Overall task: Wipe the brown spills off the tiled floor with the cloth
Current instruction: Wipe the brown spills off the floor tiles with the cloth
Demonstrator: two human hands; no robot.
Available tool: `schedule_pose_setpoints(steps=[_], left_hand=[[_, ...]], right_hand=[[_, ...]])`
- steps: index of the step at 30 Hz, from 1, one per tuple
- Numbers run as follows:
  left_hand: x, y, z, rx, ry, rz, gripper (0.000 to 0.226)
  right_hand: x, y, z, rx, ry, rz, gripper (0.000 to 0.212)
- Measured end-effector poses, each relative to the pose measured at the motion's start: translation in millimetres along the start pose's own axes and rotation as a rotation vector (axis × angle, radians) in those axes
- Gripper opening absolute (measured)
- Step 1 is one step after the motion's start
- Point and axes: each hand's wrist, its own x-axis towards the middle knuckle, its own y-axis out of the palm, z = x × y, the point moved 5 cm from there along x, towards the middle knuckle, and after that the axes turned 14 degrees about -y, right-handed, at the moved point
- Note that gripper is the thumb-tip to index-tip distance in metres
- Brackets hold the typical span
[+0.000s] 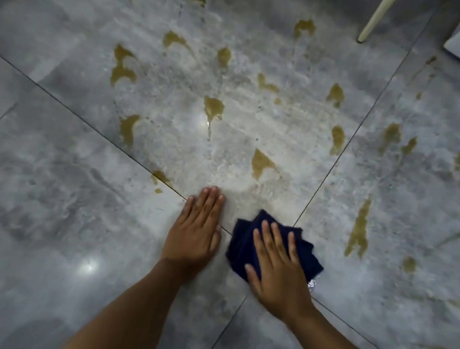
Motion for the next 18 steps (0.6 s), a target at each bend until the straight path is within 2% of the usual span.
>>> schedule_pose_setpoints(steps=[2, 5, 8, 11, 13, 15, 18], left_hand=[[-0.3, 0.1, 1.4, -0.008, -0.001, 0.017, 0.058], [0.2, -0.1, 2.1, -0.032, 0.0, 0.028, 0.057], [-0.6, -1.3, 2.3, -0.049, 0.013, 0.02, 0.057], [-0.9, -2.2, 2.7, -0.049, 0.009, 0.016, 0.057], [-1.1, -2.3, 0.9, -0.031, 0.008, 0.006, 0.057], [-0.7, -0.7, 0.4, -0.007, 0.004, -0.002, 0.057], [0.0, 2.4, 0.1, 0.029, -0.005, 0.006, 0.058]], right_hand=[[39.6, -2.4, -2.1, 0.02, -0.035, -0.019, 0.065], [78.8, -18.5, -48.9, 0.033, 0.163, -0.042, 0.068], [46.4, -24.2, -91.5, 0.03, 0.349, -0.04, 0.074], [-9.6, -24.4, -74.8, 0.08, 0.451, -0.114, 0.076], [-29.1, -12.9, -36.2, 0.066, 0.433, -0.099, 0.071], [-23.6, -2.7, -8.6, 0.037, 0.334, -0.079, 0.061], [8.9, -5.5, -21.1, 0.033, 0.289, -0.077, 0.055]])
